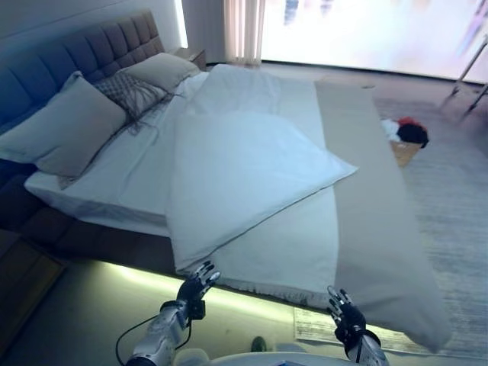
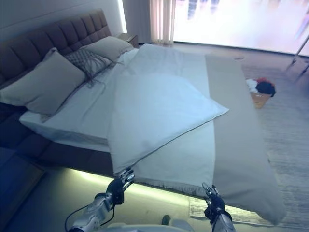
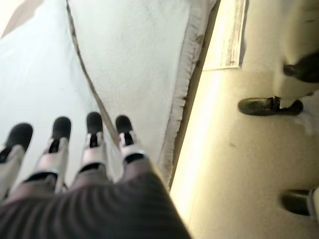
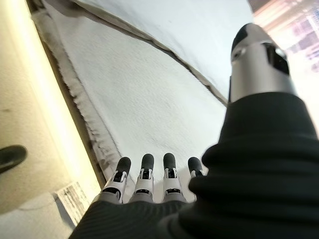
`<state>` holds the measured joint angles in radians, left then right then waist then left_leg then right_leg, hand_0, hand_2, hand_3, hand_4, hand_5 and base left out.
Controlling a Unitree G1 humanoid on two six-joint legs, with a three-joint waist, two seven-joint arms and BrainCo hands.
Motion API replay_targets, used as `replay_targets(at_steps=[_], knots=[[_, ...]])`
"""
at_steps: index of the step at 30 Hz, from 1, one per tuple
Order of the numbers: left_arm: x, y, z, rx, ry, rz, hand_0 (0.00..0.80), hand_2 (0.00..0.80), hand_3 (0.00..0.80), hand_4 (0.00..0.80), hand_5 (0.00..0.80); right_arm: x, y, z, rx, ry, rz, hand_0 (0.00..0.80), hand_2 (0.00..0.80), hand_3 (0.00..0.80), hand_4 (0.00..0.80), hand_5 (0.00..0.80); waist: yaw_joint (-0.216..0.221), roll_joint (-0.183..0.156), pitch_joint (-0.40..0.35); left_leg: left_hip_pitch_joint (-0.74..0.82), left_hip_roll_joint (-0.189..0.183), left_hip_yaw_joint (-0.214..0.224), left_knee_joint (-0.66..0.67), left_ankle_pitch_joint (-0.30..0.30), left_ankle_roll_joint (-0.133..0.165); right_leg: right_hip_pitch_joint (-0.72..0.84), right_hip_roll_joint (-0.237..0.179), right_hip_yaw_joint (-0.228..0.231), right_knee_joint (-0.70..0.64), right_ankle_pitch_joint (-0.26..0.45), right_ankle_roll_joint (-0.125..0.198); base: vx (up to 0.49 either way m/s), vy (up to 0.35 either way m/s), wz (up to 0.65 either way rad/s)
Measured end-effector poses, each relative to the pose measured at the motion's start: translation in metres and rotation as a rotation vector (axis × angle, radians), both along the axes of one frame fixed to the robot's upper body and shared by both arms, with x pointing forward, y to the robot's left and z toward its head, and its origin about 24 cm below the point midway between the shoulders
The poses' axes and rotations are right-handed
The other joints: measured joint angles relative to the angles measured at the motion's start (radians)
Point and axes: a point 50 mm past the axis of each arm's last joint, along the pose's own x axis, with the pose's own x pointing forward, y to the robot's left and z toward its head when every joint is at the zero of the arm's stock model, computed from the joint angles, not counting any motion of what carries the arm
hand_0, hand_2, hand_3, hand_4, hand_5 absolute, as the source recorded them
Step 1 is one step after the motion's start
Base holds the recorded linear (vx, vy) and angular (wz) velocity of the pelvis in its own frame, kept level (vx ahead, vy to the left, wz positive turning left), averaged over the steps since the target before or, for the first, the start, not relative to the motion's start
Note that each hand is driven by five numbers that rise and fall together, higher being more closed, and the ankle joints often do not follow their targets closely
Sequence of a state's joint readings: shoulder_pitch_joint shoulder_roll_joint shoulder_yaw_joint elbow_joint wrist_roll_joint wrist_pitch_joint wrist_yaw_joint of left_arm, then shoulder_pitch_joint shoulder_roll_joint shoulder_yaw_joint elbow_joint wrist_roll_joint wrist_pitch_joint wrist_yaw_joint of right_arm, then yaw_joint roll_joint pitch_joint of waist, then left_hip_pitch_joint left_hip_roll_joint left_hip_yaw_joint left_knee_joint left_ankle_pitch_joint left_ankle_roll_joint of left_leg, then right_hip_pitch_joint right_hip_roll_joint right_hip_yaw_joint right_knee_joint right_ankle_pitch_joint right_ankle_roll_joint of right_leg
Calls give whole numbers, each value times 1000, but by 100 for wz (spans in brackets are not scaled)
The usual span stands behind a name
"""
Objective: Make the bed neatly
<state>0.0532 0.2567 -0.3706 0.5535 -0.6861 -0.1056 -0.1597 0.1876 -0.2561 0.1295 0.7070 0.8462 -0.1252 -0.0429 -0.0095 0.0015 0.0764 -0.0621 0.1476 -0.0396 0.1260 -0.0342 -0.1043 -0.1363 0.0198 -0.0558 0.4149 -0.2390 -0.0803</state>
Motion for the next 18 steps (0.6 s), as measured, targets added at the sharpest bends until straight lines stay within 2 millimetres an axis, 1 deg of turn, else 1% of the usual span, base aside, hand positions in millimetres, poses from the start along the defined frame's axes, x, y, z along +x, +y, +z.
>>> replay_targets(at_steps=[1, 2, 3, 5, 6, 7, 8, 10, 11, 12, 13, 14, 15, 16, 17, 18], knots=[[-6, 2, -5, 11, 39, 3, 0, 0, 0, 0, 0, 1, 5, -1, 8, 6, 2, 0, 0, 0, 0, 0, 7, -4, -3, -11, -10, 1, -2, 10, 15, 15, 4, 34, -11, 3, -5, 292, 60, 31], [-9, 6, -7, 20, 54, 5, 0, 0, 0, 0, 0, -1, 9, -1, 20, 3, 3, 0, 0, 0, 0, 0, 7, -21, -4, -36, -37, -2, -35, 18, 16, 16, -3, 67, -43, 14, -11, 276, 66, 18], [-9, 6, -7, 21, 55, 12, 0, 0, 0, 0, 0, -1, 10, -1, 22, 0, 4, 0, 0, 0, 0, 0, 25, -29, 7, -53, -52, -6, -82, 25, 24, 31, -11, 94, -81, 35, -7, 241, 70, 12], [-13, 5, -9, 14, 68, 14, 0, 0, 0, 0, 0, -2, 8, -1, 23, -1, -1, 0, 0, 0, 0, 0, 25, -17, 20, -72, -45, -24, -146, 47, 41, 85, 0, 152, -172, 90, 7, 273, 110, 6], [-16, 4, -10, 10, 75, 15, 0, 0, 0, 0, 0, -3, 7, -1, 22, 0, 0, 0, 0, 0, 0, 0, 25, -10, 25, -70, -40, -24, -156, 52, 47, 120, 5, 175, -210, 95, 12, 306, 145, -4], [-17, 3, -11, 5, 77, 13, 0, 0, 0, 0, 0, -3, 5, -1, 18, -2, 3, 0, 0, 0, 0, 0, 27, -2, 29, -68, -34, -26, -154, 54, 50, 142, 6, 188, -231, 94, 18, 304, 163, -21], [-17, 2, -11, 1, 75, 9, 0, 0, 0, 0, 0, -2, 3, 0, 16, -7, 8, 0, 0, 0, 0, 0, 28, 9, 32, -69, -27, -30, -154, 56, 53, 157, 6, 190, -242, 89, 22, 322, 187, -23], [-17, 2, -11, -2, 75, 8, 0, 0, 0, 0, 0, -4, 0, -1, 18, -8, 1, 0, 0, 0, 0, 0, 26, 29, 34, -51, -21, -48, -161, 54, 54, 177, 5, 198, -238, 60, 45, 351, 229, -25], [-17, 1, -11, -7, 76, 10, 0, 0, 0, 0, 0, -6, -3, -2, 15, 1, -3, 0, 0, 0, 0, 0, 27, 51, 29, -23, -12, -48, -181, 76, 39, 184, 3, 199, -230, 43, 67, 355, 255, -59], [-17, 3, -11, 0, 77, 17, 0, 0, 0, 0, 0, -7, 0, -3, 23, 7, -3, 0, 0, 0, 0, 0, 36, 43, 30, -6, -27, -27, -177, 127, 23, 185, -21, 199, -214, 28, 88, 322, 245, -94], [-17, 7, -11, 11, 77, 18, 0, 0, 0, 0, 0, -7, 3, -4, 34, 6, 0, 0, 0, 0, 0, 0, 58, 32, 32, 12, -41, 1, -170, 154, 30, 184, -49, 179, -203, 22, 110, 315, 249, -111], [-18, 9, -11, 20, 79, 20, 0, 0, 0, 0, 0, -6, 7, -5, 44, 5, 6, 0, 0, 0, 0, 0, 72, 23, 32, 23, -56, 20, -166, 150, 11, 185, -77, 151, -206, 19, 115, 338, 265, -99], [-15, 14, -9, 38, 72, 22, 0, 0, 0, 0, 0, -3, 11, -5, 57, -5, 6, 0, 0, 0, 0, 0, 77, 2, 28, 29, -77, 21, -166, 138, 24, 195, -108, 115, -219, 25, 125, 375, 284, -67], [-11, 16, -8, 50, 64, 25, 0, 0, 0, 0, 0, -3, 15, -7, 73, -5, -12, 0, 0, 0, 0, 0, 74, -12, 31, 30, -101, 16, -154, 132, 30, 208, -136, 90, -238, 32, 136, 370, 256, -32], [-6, 16, -6, 54, 56, 28, 0, 0, 0, 0, 0, -5, 17, -8, 91, 3, -29, 0, 0, 0, 0, 0, 75, -20, 35, 29, -120, 3, -128, 112, 39, 228, -152, 72, -256, 41, 152, 351, 237, -13], [-4, 16, -4, 54, 46, 30, 0, 0, 0, 0, 0, -6, 19, -9, 102, 8, -44, 0, 0, 0, 0, 0, 75, -23, 36, 31, -139, -1, -103, 92, 52, 244, -171, 64, -263, 45, 161, 358, 258, -2]])
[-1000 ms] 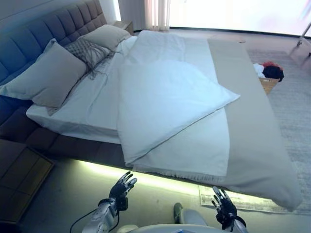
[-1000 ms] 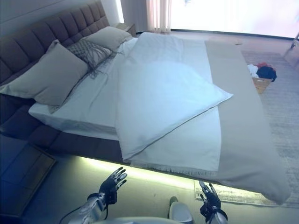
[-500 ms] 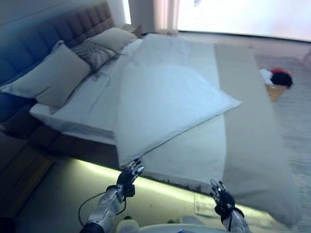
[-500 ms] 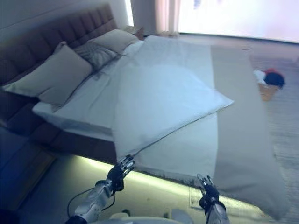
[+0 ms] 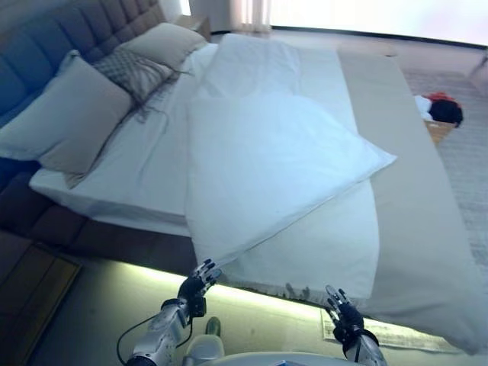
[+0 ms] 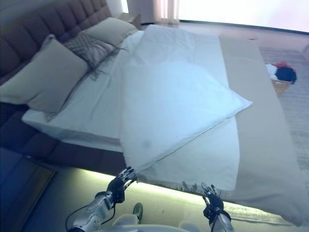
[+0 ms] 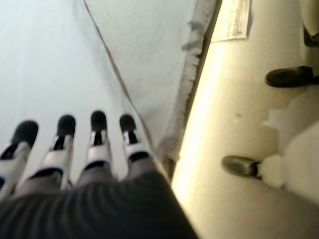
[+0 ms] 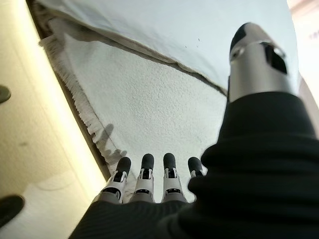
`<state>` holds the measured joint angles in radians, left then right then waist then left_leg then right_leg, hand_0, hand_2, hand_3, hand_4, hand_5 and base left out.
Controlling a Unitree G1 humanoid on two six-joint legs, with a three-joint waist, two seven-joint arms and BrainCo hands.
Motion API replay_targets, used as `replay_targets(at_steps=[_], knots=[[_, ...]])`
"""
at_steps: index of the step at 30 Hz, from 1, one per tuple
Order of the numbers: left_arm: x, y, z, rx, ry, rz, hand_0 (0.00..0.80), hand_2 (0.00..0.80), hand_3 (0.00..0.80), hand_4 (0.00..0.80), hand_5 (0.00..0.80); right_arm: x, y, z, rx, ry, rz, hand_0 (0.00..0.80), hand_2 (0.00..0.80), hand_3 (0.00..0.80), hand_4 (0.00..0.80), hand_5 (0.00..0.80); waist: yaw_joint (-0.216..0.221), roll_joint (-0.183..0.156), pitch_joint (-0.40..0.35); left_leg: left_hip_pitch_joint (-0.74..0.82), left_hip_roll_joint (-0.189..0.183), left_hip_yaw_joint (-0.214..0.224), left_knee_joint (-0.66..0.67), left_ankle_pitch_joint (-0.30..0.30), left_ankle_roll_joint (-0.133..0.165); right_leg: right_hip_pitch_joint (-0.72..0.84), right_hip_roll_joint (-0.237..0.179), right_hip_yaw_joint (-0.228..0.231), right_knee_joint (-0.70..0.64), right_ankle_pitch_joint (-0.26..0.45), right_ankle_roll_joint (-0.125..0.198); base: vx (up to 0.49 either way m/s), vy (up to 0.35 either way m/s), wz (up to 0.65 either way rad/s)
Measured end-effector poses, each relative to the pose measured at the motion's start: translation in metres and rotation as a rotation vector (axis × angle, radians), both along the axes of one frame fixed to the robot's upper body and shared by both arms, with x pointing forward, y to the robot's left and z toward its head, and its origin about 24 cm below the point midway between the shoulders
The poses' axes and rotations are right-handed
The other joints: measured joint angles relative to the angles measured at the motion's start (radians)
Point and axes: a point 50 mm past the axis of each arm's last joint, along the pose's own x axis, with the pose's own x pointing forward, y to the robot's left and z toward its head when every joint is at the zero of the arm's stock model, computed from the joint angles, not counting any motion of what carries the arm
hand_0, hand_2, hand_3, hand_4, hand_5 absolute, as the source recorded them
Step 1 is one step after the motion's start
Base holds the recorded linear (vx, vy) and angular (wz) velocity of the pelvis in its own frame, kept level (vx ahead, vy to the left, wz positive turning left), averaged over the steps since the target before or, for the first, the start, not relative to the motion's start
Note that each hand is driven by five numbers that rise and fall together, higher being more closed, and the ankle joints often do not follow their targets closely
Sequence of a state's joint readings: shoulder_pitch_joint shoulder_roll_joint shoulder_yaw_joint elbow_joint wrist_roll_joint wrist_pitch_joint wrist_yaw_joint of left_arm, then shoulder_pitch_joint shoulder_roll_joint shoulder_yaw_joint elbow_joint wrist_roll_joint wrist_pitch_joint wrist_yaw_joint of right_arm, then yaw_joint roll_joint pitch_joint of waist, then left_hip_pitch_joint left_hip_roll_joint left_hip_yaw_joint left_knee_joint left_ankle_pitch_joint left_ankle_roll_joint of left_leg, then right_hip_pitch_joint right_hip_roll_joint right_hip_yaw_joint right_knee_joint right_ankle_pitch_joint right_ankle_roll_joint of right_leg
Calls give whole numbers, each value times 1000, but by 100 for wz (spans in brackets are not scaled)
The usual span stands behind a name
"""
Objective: Make the bed neatly
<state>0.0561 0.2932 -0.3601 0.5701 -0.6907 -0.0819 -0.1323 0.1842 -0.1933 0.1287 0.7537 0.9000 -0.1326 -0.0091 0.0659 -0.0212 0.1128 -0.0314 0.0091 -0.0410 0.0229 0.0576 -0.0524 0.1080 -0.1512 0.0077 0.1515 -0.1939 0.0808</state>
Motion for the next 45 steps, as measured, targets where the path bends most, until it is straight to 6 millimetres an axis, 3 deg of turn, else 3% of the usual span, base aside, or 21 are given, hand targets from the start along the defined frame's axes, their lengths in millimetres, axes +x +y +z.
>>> replay_targets(at_steps=[4, 7, 8, 10, 13, 15, 18, 20, 23, 27, 31, 38, 40, 42, 44, 45], knots=[[3, 8, 2, 15, -7, 43, 0, 0, 0, 0, 0, 12, 4, 3, 16, -31, -10, 0, 0, 0, 0, 0, 4, 11, -5, 19, -36, -16, 30, -54, 38, -26, -37, -17, 108, 5, 11, 334, 310, -3], [2, 12, 1, 36, -2, 38, 0, 0, 0, 0, 0, 23, 6, 7, 5, -56, -26, 0, 0, 0, 0, 0, 5, 16, -10, 31, -62, -13, 40, -70, 69, -107, -65, -25, 297, 19, 3, 250, 305, 4], [1, 14, 0, 40, 3, 37, 0, 0, 0, 0, 0, 25, 7, 8, 1, -57, -32, 0, 0, 0, 0, 0, 5, 19, -11, 36, -77, -12, 46, -78, 78, -139, -73, -26, 360, 42, -6, 189, 209, -2], [-4, 16, -2, 45, 23, 39, 0, 0, 0, 0, 0, 24, 5, 8, -9, -45, -46, 0, 0, 0, 0, 0, 5, 42, -30, 43, -65, -9, 38, -79, 102, -184, -85, -41, 439, 105, -18, 166, 101, -2], [-9, 27, -2, 71, 31, 50, 0, 0, 0, 0, 0, 20, 6, 7, -9, -38, -59, 0, 0, 0, 0, 0, 2, 42, -40, 74, -65, 11, -3, -71, 120, -221, -99, -86, 431, 88, 0, 189, -33, -19], [-8, 31, -1, 80, 29, 50, 0, 0, 0, 0, 0, 13, 1, 6, -15, -24, -82, 0, 0, 0, 0, 0, -9, 32, -50, 78, -65, 10, -19, -69, 121, -219, -96, -102, 288, 84, 17, 197, -124, -9], [-9, 29, -3, 72, 34, 45, 0, 0, 0, 0, 0, -3, -8, -3, -25, 40, -120, 0, 0, 0, 0, 0, -36, 8, -63, 96, -66, 4, -46, -64, 110, -215, -97, -94, 28, 139, 84, 160, -120, 6], [-11, 28, -3, 66, 37, 37, 0, 0, 0, 0, 0, -13, -12, -8, -17, 74, -150, 0, 0, 0, 0, 0, -59, -8, -65, 116, -65, -13, -67, -65, 101, -212, -97, -94, -76, 214, 86, 154, -100, 25], [-23, 33, -9, 76, 72, 40, 0, 0, 0, 0, 0, -29, -16, -15, -12, 130, -183, 0, 0, 0, 0, 0, -54, -48, -76, 167, -61, -22, -99, -78, 54, -181, -90, -98, -142, 319, 66, 163, -128, 17], [-39, 26, -15, 34, 104, 23, 0, 0, 0, 0, 0, -37, -40, -12, -40, 128, -250, 0, 0, 0, 0, 0, -50, 8, -74, 176, 23, -14, -80, -106, 1, -138, -8, -133, -169, 301, 29, 183, -155, 9], [-39, 24, -14, 18, 96, 6, 0, 0, 0, 0, 0, -33, -53, -8, -49, 95, -268, 0, 0, 0, 0, 0, -50, 8, -70, 181, 62, 1, -79, -114, -20, -99, 26, -159, -211, 306, 10, 170, -231, 17], [-39, 25, -14, 5, 89, 9, 0, 0, 0, 0, 0, -24, -55, -7, 15, 57, -309, 0, 0, 0, 0, 0, -50, -11, -50, 177, 76, 6, -43, -127, -33, -71, 39, -155, -211, 284, 8, 181, -204, 11], [-35, 29, -12, 9, 75, 26, 0, 0, 0, 0, 0, -16, -53, -7, 49, 54, -313, 0, 0, 0, 0, 0, -47, -20, -30, 125, 75, 6, 91, -166, -40, -75, 36, -153, -183, 265, -5, 45, -9, 7], [-29, 31, -8, 20, 56, 17, 0, 0, 0, 0, 0, -10, -53, -7, 94, 51, -346, 0, 0, 0, 0, 0, -17, -25, 8, 49, 70, 11, 252, -178, -37, -79, 29, -151, -172, 265, -19, -5, 131, -1], [-26, 23, -6, 9, 44, -19, 0, 0, 0, 0, 0, -4, -68, -3, 110, 18, -400, 0, 0, 0, 0, 0, 10, 11, 27, -26, 84, -6, 267, -194, -25, -112, 35, -173, -148, 258, -31, 31, 142, 28], [-19, 17, -2, 3, 17, -52, 0, 0, 0, 0, 0, 1, -78, 1, 114, -8, -442, 0, 0, 0, 0, 0, 19, 25, 45, -73, 68, -41, 255, -192, -22, -155, 27, -175, -131, 257, -31, 112, 109, 20]])
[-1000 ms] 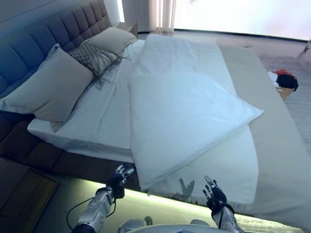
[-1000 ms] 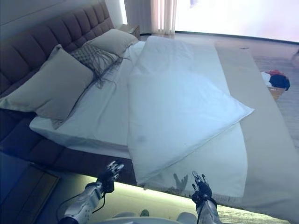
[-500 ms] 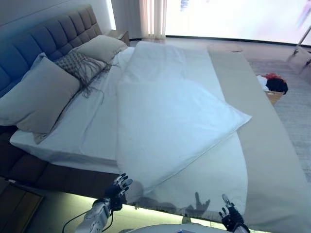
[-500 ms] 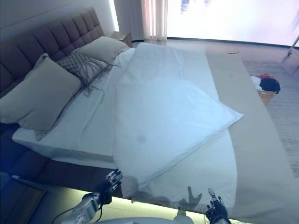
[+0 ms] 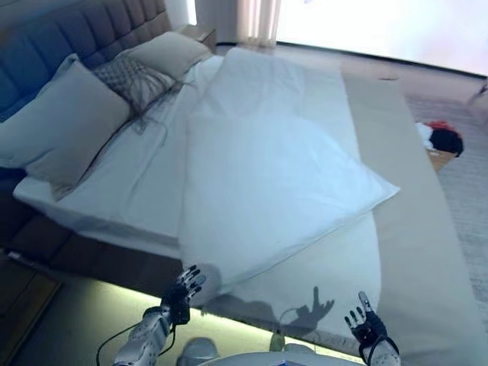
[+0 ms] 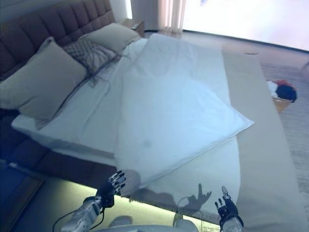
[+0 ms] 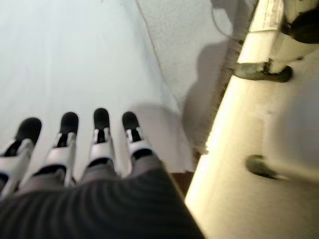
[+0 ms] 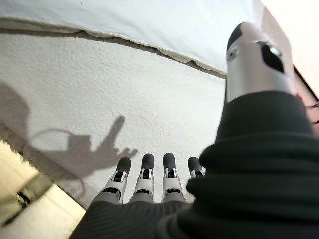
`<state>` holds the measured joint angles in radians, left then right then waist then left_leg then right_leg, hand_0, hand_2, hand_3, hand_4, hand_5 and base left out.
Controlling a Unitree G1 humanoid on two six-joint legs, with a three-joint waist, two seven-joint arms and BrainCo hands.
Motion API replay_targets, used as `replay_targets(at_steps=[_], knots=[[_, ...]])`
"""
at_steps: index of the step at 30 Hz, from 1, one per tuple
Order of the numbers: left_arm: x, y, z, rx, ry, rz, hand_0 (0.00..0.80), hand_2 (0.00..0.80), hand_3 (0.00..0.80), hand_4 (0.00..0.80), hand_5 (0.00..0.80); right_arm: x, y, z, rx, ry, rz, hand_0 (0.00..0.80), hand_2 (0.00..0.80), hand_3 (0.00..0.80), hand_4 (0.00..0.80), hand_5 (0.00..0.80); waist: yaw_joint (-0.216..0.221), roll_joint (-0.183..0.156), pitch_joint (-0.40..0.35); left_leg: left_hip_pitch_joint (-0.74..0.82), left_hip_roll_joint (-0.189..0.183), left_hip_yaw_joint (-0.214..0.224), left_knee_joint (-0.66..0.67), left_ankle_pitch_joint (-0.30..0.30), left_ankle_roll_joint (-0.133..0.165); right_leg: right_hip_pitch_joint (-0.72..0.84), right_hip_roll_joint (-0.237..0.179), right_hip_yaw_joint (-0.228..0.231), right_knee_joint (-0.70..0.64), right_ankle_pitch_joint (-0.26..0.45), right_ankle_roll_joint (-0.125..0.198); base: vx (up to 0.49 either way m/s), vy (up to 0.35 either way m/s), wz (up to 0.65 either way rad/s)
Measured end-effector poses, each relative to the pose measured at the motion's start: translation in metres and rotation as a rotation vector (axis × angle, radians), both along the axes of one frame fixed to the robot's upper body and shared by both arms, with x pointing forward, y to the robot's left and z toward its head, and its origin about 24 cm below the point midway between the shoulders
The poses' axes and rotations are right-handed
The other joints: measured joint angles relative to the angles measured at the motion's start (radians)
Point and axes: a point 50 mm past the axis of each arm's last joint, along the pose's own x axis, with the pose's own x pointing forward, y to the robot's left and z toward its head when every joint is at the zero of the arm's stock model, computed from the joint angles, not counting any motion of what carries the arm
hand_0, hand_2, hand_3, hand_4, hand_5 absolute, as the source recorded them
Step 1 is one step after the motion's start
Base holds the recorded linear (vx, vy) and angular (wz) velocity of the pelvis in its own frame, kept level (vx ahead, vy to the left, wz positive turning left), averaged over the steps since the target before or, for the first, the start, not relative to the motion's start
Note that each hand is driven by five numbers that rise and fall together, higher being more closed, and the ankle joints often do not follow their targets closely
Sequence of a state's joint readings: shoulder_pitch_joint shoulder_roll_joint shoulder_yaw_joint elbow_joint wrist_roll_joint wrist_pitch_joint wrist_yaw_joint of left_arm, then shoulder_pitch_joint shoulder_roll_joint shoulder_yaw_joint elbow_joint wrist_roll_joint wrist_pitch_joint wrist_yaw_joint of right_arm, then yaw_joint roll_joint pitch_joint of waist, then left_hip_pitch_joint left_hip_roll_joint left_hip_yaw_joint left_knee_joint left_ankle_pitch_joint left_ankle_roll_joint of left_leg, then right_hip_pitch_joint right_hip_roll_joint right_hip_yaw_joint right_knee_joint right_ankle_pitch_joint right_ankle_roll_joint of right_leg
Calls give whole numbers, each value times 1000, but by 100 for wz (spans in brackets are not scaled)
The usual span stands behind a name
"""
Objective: Make the bed neatly
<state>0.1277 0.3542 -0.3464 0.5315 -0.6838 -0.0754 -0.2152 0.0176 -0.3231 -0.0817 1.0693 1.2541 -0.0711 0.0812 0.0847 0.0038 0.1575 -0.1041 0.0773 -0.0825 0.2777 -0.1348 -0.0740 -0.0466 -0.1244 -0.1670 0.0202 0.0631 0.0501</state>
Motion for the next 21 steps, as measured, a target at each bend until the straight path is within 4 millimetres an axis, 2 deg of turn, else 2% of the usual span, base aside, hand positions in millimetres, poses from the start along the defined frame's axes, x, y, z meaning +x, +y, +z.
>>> replay_targets(at_steps=[1, 2, 3, 4, 6, 8, 9, 11, 12, 13, 14, 15, 16, 17, 19, 21], knots=[[7, -4, 3, -6, -20, -15, 0, 0, 0, 0, 0, 7, -9, 5, 8, -37, -50, 0, 0, 0, 0, 0, 23, 9, 12, -31, -25, -45, -41, 5, 8, -43, -14, 3, 5, -1, 2, 168, 148, -3], [10, -8, 4, -16, -26, -19, 0, 0, 0, 0, 0, 17, -17, 10, 15, -82, -93, 0, 0, 0, 0, 0, 49, 39, 24, -39, -16, -59, -97, 24, 21, -41, -2, -5, -3, 7, 18, 207, 201, -12], [16, -9, 7, -19, -40, -26, 0, 0, 0, 0, 0, 24, -19, 14, 36, -123, -140, 0, 0, 0, 0, 0, 62, 52, 45, -37, -1, -36, -109, 82, -16, -47, 1, -6, 99, -17, 10, 234, 237, 2], [20, -7, 9, -8, -42, -35, 0, 0, 0, 0, 0, 27, -17, 14, 63, -151, -172, 0, 0, 0, 0, 0, 67, 30, 60, -25, -11, -32, -108, 99, -12, -52, -18, -9, 112, -59, 21, 247, 233, 6], [21, -1, 11, 12, -39, -48, 0, 0, 0, 0, 0, 39, -11, 18, 92, -214, -164, 0, 0, 0, 0, 0, 72, 11, 66, -23, -36, -30, -101, 109, 0, -60, -46, -6, 128, -66, 31, 249, 139, -4], [16, 7, 13, 46, -31, -59, 0, 0, 0, 0, 0, 45, -2, 18, 130, -246, -141, 0, 0, 0, 0, 0, 75, -4, 76, -6, -56, -6, -101, 103, 15, -62, -87, -14, 143, -76, 48, 146, -45, -33], [14, 11, 13, 60, -26, -56, 0, 0, 0, 0, 0, 44, 2, 16, 147, -245, -133, 0, 0, 0, 0, 0, 75, -4, 79, 1, -59, 9, -102, 100, 21, -62, -104, -13, 147, -80, 52, -25, -143, -32], [14, 12, 13, 63, -26, -55, 0, 0, 0, 0, 0, 45, 3, 16, 151, -246, -129, 0, 0, 0, 0, 0, 75, -4, 80, 2, -60, 12, -102, 99, 23, -62, -108, -10, 149, -80, 52, -188, -209, -14], [25, 22, 26, 100, -78, -59, 0, 0, 0, 0, 0, 41, 6, 14, 178, -248, -107, 0, 0, 0, 0, 0, 71, 2, 102, -8, -57, 21, -97, 98, 30, -80, -171, 28, 161, -70, 70, -381, -374, -7], [32, 25, 30, 109, -96, -55, 0, 0, 0, 0, 0, 42, 5, 15, 189, -261, -109, 0, 0, 0, 0, 0, 75, 7, 108, -47, -51, 8, -86, 108, 17, -109, -177, 17, 169, -64, 82, -429, -493, 7], [46, 25, 39, 107, -136, -53, 0, 0, 0, 0, 0, 49, 2, 18, 209, -288, -119, 0, 0, 0, 0, 0, 73, 13, 102, -131, -27, -23, -61, 105, 5, -169, -158, 3, 179, -59, 99, -179, -323, 39], [63, 29, 55, 120, -201, -61, 0, 0, 0, 0, 0, 61, -1, 24, 226, -320, -148, 0, 0, 0, 0, 0, 71, 4, 114, -198, -12, -39, -54, 124, -15, -215, -136, -9, 177, -62, 101, -93, -293, 53], [75, 31, 65, 116, -242, -46, 0, 0, 0, 0, 0, 71, -3, 29, 238, -348, -173, 0, 0, 0, 0, 0, 74, -12, 137, -231, -6, -42, -55, 146, -39, -222, -126, -8, 146, -5, 106, -50, -220, 44], [81, 29, 68, 106, -255, -33, 0, 0, 0, 0, 0, 85, -8, 38, 242, -390, -188, 0, 0, 0, 0, 0, 76, 11, 161, -243, 24, -59, -65, 155, -46, -224, -91, -21, 127, -5, 85, -48, -175, 11], [77, 24, 63, 93, -239, -38, 0, 0, 0, 0, 0, 107, -12, 54, 253, -465, -203, 0, 0, 0, 0, 0, 89, 27, 172, -240, 61, -64, -98, 162, -43, -220, -50, -45, 71, 23, 53, -30, -97, -25], [73, 14, 59, 69, -228, -57, 0, 0, 0, 0, 0, 116, -28, 69, 210, -503, -202, 0, 0, 0, 0, 0, 98, 44, 182, -249, 65, -89, -120, 172, -41, -210, -38, -78, 30, 48, 46, -14, -50, -1]])
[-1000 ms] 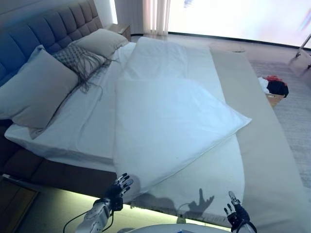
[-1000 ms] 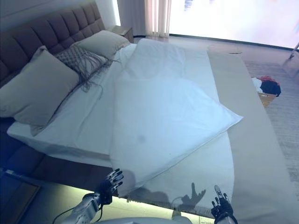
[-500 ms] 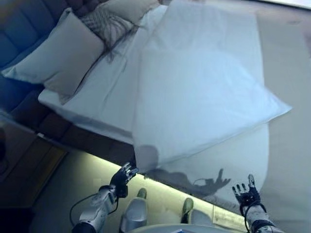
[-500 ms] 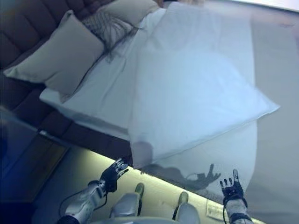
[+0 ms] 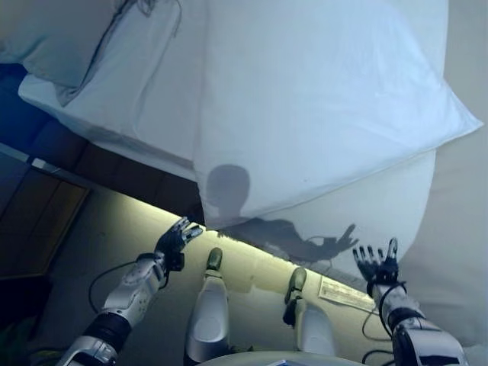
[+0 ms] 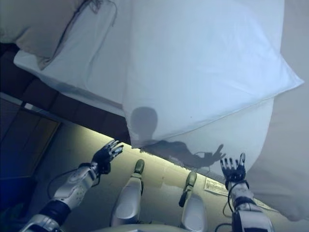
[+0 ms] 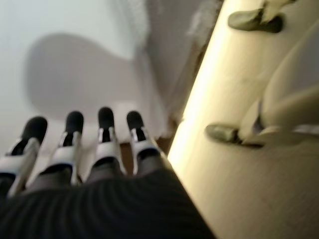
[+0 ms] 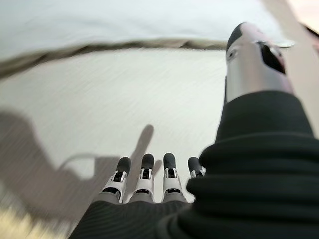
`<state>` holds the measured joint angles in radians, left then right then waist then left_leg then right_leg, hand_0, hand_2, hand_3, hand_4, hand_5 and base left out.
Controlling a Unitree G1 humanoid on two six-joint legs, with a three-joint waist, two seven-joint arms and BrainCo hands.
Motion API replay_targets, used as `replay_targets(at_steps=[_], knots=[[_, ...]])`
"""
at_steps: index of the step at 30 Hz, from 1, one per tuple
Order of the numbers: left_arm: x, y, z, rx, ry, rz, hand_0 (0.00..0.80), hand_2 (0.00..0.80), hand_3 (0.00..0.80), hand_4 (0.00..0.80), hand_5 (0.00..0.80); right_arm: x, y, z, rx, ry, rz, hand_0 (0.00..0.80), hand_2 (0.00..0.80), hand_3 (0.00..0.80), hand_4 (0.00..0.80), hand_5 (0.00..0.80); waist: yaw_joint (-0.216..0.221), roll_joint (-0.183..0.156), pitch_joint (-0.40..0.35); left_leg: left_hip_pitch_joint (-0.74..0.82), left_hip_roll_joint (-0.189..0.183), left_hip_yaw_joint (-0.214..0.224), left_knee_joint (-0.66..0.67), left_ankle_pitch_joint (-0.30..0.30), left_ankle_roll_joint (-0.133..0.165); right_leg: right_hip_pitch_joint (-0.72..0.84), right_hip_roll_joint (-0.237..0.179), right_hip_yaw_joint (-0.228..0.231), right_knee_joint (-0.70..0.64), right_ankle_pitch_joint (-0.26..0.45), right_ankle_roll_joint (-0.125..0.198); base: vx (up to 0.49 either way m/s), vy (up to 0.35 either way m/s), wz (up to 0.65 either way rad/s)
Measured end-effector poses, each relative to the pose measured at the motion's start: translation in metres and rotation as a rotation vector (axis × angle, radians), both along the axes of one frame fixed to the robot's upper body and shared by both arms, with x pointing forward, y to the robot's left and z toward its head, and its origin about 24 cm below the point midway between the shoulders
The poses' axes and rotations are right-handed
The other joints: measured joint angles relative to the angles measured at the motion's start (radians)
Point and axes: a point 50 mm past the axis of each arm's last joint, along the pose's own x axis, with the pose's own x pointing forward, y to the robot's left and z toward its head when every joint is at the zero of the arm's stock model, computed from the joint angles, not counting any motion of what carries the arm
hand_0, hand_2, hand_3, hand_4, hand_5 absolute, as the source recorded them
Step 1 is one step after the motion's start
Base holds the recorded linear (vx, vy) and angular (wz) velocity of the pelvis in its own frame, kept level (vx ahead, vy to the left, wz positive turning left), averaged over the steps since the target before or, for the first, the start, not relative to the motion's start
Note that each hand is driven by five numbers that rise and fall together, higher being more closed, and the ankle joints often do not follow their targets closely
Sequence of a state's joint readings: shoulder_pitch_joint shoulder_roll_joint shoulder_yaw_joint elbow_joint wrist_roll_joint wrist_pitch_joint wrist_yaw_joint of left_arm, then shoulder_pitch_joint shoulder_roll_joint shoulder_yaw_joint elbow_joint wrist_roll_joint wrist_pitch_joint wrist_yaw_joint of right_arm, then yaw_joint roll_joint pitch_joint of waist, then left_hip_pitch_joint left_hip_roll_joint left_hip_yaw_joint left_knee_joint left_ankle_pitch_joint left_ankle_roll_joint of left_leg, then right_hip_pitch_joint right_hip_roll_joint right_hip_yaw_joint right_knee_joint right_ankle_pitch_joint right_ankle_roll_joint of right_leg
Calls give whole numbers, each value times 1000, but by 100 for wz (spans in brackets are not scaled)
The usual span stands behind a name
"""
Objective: Make the bed neatly
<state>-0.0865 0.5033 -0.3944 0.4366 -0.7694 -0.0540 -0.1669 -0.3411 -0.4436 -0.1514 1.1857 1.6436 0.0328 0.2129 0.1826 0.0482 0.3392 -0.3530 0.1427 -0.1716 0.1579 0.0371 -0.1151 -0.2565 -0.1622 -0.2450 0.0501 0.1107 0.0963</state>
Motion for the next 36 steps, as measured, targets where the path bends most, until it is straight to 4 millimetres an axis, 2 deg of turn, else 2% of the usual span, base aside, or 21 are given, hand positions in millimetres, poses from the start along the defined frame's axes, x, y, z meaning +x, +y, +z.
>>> replay_targets(at_steps=[3, 5, 7, 13, 20, 25, 30, 36], knots=[[2, -10, 4, -18, -18, -31, 0, 0, 0, 0, 0, 0, -30, 19, -76, -13, -53, 0, 0, 0, 0, 0, 0, 20, 13, -19, -9, -14, -16, 25, -46, 6, -6, -21, -33, 13, 8, 13, -50, 23], [3, -10, 5, -17, -22, -31, 0, 0, 0, 0, 0, 0, -46, 30, -106, -23, -85, 0, 0, 0, 0, 0, 2, 23, 15, -31, -27, -19, -15, 26, -45, 8, -25, -26, -50, 20, 20, 71, -59, 22], [7, -8, 8, -9, -36, -33, 0, 0, 0, 0, 0, 4, -53, 39, -128, -39, -86, 0, 0, 0, 0, 0, 3, 23, 15, -41, -43, -19, -15, 26, -38, 9, -37, -26, -64, 27, 27, 69, -78, 17], [17, 0, 27, 23, -98, -57, 0, 0, 0, 0, 0, 15, -63, 58, -130, -79, -76, 0, 0, 0, 0, 0, 30, 33, 23, -70, -55, -17, -10, 27, -33, 12, -42, -27, -92, 32, 41, 76, -76, 13], [18, -1, 32, 21, -116, -82, 0, 0, 0, 0, 0, 19, -83, 83, -160, -135, -132, 0, 0, 0, 0, 0, 29, 34, 24, -116, -74, -18, -10, 38, -19, 0, -55, -40, -99, 22, 53, 70, -62, 18], [21, 4, 39, 45, -135, -93, 0, 0, 0, 0, 0, 33, -92, 112, -151, -220, -147, 0, 0, 0, 0, 0, 29, 41, 39, -167, -82, -17, -7, 46, -12, -56, -64, -40, -76, 19, 61, 35, -36, 5], [27, 6, 53, 29, -179, -103, 0, 0, 0, 0, 0, 45, -91, 129, -84, -304, -155, 0, 0, 0, 0, 0, 29, 43, 60, -200, -90, 4, -7, 54, -3, -90, -76, -40, -63, 15, 68, 5, -13, 6], [31, 4, 66, 31, -242, -127, 0, 0, 0, 0, 0, 64, -92, 162, -87, -376, -161, 0, 0, 0, 0, 0, 34, 51, 75, -239, -105, 11, -7, 62, 8, -133, -95, -40, -44, 12, 76, -14, 9, 4]])
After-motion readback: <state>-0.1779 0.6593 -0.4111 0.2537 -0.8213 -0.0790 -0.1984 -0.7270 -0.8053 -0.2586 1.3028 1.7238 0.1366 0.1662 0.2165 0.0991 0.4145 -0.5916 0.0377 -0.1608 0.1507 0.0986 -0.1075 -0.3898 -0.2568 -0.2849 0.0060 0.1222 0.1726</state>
